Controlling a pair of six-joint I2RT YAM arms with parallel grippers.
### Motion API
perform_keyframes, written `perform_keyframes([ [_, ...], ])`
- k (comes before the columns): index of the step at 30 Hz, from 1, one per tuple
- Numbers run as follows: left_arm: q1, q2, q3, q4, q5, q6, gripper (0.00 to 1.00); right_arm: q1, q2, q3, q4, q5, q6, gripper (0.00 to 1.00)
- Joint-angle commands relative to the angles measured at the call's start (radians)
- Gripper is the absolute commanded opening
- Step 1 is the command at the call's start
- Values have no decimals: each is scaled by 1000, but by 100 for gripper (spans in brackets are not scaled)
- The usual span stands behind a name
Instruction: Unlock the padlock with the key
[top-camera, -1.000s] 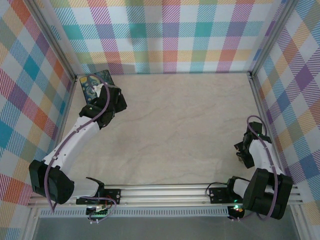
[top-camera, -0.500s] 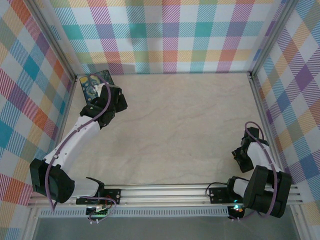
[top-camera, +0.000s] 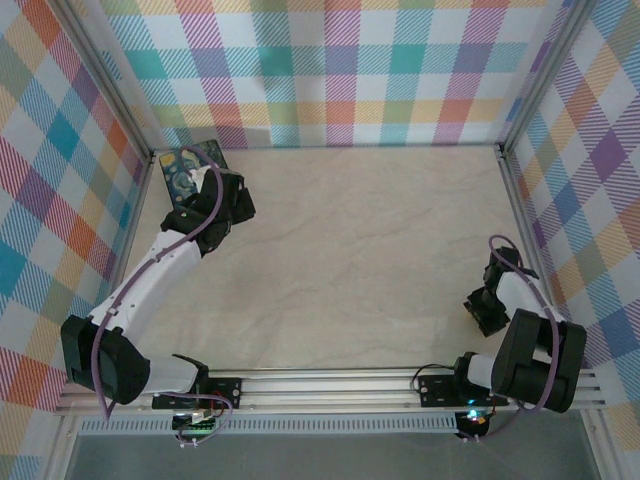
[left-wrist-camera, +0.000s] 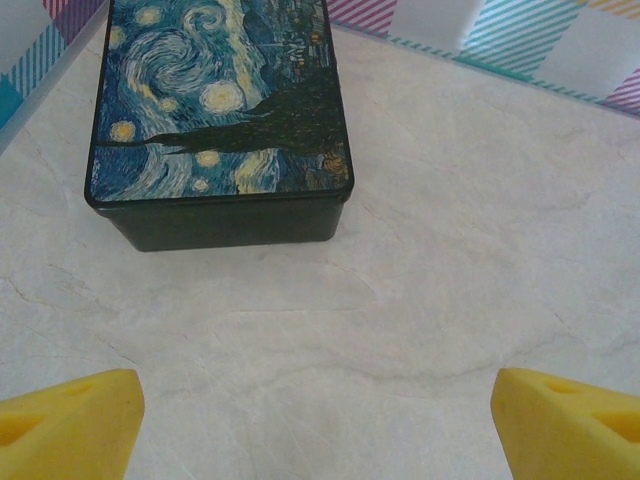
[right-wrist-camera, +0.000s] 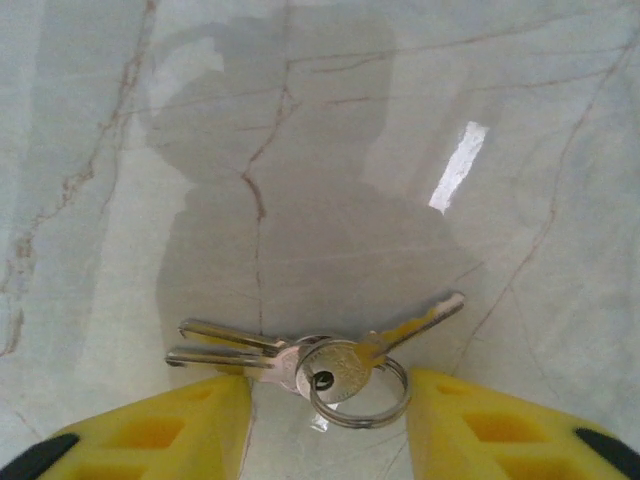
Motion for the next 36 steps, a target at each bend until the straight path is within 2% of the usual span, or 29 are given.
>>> perform_keyframes([
  [1,-3,8,-1,19,-9,30,90,-6,49,-2,159,-75,-30,37],
  [3,-1,0,-3,27,16,31,90,-7,56,4,159,-76,-32,35],
  [8,4,-16,10,67,44,61,91,-6,69,13,165,-81,-37,20],
  [13,17,10,35,62,49,97,91,-6,55,14,182,-113,-62,13],
  [16,33,21,37,65,79,92,91,-5,23,9,216,-184,-92,9],
  [20,47,23,33,74,99,80,91,8,20,34,237,-303,-159,8],
  [24,52,17,30,80,109,83,91,64,37,70,238,-385,-209,10],
  [31,62,13,23,81,115,76,91,194,67,143,204,-387,-218,9],
  [32,62,8,20,82,116,74,91,208,66,151,196,-380,-213,10],
  [35,63,4,15,79,131,62,91,218,72,194,117,-307,-199,27],
  [36,64,3,12,75,146,56,91,216,73,214,80,-256,-201,39],
])
